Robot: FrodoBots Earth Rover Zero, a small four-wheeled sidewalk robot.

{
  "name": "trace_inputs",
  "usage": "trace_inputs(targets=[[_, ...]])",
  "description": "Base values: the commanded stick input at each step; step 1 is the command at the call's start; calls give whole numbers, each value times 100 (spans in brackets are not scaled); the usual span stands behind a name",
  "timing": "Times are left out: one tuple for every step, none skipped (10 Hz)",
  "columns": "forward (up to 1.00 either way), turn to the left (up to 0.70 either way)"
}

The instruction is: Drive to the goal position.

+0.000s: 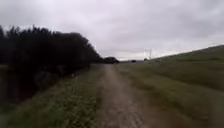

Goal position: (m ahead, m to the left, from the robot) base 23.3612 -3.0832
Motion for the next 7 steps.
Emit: trace_inputs(targets=[[70,-35],[70,0],[70,0],[70,0],[70,0],[70,0],[70,0]])
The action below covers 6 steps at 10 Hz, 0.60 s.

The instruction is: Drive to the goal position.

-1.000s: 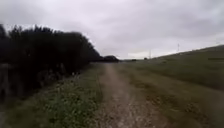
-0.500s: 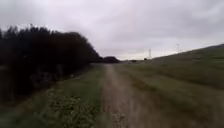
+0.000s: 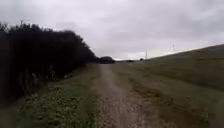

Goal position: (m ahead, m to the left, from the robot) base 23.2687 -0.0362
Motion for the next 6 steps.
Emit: trace_inputs(targets=[[70,0],[70,0],[70,0],[70,0],[70,0],[70,0]])
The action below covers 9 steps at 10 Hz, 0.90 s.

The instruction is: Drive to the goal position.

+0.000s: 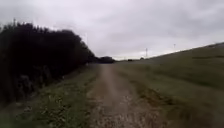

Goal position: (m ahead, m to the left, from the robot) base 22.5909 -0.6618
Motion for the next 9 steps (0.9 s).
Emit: trace_inputs(targets=[[70,0],[70,0],[70,0],[70,0],[70,0],[70,0],[70,0],[70,0],[70,0]])
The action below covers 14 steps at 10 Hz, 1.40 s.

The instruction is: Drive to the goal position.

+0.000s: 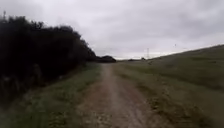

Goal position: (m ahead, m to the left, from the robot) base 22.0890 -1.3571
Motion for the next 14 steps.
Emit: trace_inputs(targets=[[70,0],[70,0],[70,0],[70,0],[70,0],[70,0],[70,0],[70,0],[70,0],[70,0],[70,0],[70,0],[70,0],[70,0]])
